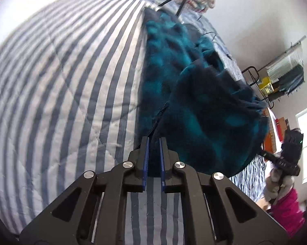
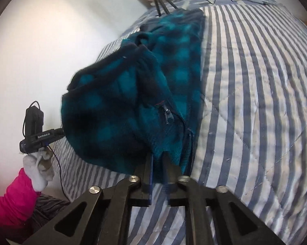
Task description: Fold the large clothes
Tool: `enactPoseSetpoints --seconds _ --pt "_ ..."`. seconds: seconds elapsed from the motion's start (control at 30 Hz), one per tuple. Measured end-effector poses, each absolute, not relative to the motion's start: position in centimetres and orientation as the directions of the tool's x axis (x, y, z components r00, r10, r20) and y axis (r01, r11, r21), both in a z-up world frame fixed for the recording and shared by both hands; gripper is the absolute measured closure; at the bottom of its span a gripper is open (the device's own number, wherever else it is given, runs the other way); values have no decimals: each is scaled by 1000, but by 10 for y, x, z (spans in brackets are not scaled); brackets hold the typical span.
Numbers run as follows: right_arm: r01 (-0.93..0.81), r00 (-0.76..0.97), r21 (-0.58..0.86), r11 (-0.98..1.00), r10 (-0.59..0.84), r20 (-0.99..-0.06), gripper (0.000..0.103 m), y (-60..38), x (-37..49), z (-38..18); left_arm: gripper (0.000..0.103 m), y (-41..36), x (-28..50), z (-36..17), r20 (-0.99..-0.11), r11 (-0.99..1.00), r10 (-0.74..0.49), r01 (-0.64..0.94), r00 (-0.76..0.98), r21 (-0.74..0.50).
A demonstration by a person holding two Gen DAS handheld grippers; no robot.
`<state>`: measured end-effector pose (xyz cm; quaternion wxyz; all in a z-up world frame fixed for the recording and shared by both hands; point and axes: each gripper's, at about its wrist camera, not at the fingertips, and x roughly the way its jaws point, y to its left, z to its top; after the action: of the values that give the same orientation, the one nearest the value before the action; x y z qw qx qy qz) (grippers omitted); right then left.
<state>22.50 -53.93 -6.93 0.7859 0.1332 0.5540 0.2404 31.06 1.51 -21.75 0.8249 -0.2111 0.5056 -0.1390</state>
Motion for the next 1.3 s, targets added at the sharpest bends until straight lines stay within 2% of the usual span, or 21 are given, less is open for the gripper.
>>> enactPoseSetpoints --seconds 0.03,0.13,0.2,0.23,0.27,0.3,0.37,0.5,0.73,0.8,0.83,0.87,0.9,0.93,0.97,1.07,1.17,1.23,1.3 --pt "-241 303 443 864 500 -811 77 -541 223 -60 97 15 308 -211 -765 871 -449 34 461 -491" --pt "-316 362 423 849 520 -773 76 -535 218 -35 97 2 305 -192 -740 870 -472 118 479 -479" --pt "-382 389 394 836 532 -752 58 -525 217 -22 92 -14 308 -184 -751 883 -464 186 470 -430" --pt "-399 398 377 836 528 -750 35 -520 218 -20 76 -19 309 -181 -756 889 -455 194 470 -414" --pt "-407 420 351 843 514 -748 18 -515 222 -19 54 -22 312 -180 -758 893 -448 196 474 -405" --pt "-402 450 328 855 497 -742 17 -511 225 -19 48 -22 315 -178 -750 894 -446 194 489 -405" --pt "-393 462 326 860 491 -738 18 -511 235 -24 47 -20 322 -176 -738 894 -444 197 508 -402" --pt "-353 426 436 828 557 -713 20 -522 264 -42 47 -11 353 -189 -735 867 -493 189 465 -461" --pt "-317 385 553 770 638 -667 33 -531 291 -64 47 -5 381 -210 -680 787 -606 190 412 -587" --pt "-327 369 558 763 647 -667 37 -529 294 -68 54 -9 382 -212 -678 780 -618 202 399 -592" --pt "-331 358 563 757 653 -668 43 -528 295 -71 67 -12 382 -212 -680 780 -619 206 395 -591" --pt "-334 348 567 753 658 -668 50 -526 296 -73 85 -14 382 -212 -683 784 -615 207 395 -586" --pt "-334 338 568 752 658 -672 55 -524 296 -74 94 -15 381 -211 -689 791 -605 203 400 -577" --pt "-336 333 572 748 663 -671 74 -524 295 -75 96 -15 380 -210 -690 795 -598 196 408 -573" --pt "-338 324 582 740 672 -666 86 -523 294 -75 96 -13 378 -207 -687 797 -594 191 418 -573" --pt "-353 351 580 734 679 -645 92 -526 289 -63 96 -11 376 -201 -709 837 -536 178 457 -517" --pt "-315 389 486 815 578 -717 94 -531 290 -66 96 -14 383 -214 -791 914 -395 110 467 -391" --pt "-232 375 457 859 513 -772 94 -536 296 -85 96 -12 387 -224 -802 916 -378 59 463 -398" --pt "-204 366 454 867 498 -786 92 -536 299 -94 95 -12 386 -223 -788 905 -396 54 471 -422"
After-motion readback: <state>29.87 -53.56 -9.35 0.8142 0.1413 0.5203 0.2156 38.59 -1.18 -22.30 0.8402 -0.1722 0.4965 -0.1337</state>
